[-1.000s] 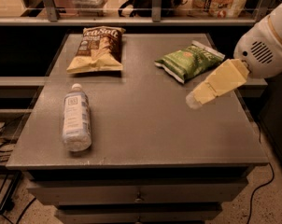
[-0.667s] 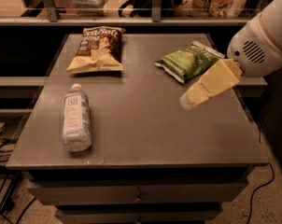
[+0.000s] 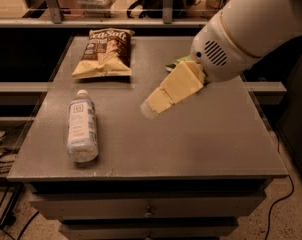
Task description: Pick blue plastic bottle
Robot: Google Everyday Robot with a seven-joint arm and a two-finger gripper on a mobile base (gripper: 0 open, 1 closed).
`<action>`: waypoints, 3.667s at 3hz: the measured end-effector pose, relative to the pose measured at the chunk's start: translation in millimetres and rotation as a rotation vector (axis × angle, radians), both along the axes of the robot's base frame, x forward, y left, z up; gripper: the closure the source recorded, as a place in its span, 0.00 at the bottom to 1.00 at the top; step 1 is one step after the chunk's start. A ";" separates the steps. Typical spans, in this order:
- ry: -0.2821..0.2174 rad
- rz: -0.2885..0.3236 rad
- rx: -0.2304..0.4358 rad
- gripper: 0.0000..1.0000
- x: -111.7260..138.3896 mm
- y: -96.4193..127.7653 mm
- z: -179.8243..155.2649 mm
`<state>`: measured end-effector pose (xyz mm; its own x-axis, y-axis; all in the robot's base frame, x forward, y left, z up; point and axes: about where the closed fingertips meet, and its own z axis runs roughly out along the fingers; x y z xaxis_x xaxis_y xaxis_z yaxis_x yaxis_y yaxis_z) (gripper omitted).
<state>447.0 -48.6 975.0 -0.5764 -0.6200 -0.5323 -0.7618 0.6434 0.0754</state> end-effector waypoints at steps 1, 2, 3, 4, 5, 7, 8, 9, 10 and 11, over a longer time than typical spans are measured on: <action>0.018 0.086 0.038 0.00 -1.4 54.5 -1.1; 0.062 0.153 0.088 0.00 -2.1 115.8 -9.5; 0.064 0.158 0.098 0.00 -4.4 119.9 -10.5; 0.099 0.150 0.165 0.00 -3.0 147.2 -25.9; 0.122 0.122 0.215 0.00 4.0 180.6 -43.0; 0.147 0.032 0.086 0.00 21.7 227.4 -89.8; 0.153 -0.007 -0.029 0.00 27.3 239.9 -120.5; 0.168 -0.053 -0.116 0.16 29.6 240.1 -145.0; 0.170 -0.095 -0.162 0.40 31.0 232.7 -153.1; 0.170 -0.096 -0.163 0.63 31.0 232.5 -150.3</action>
Offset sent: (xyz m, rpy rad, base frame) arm 0.0012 0.1798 -0.0218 0.1493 0.1223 0.2159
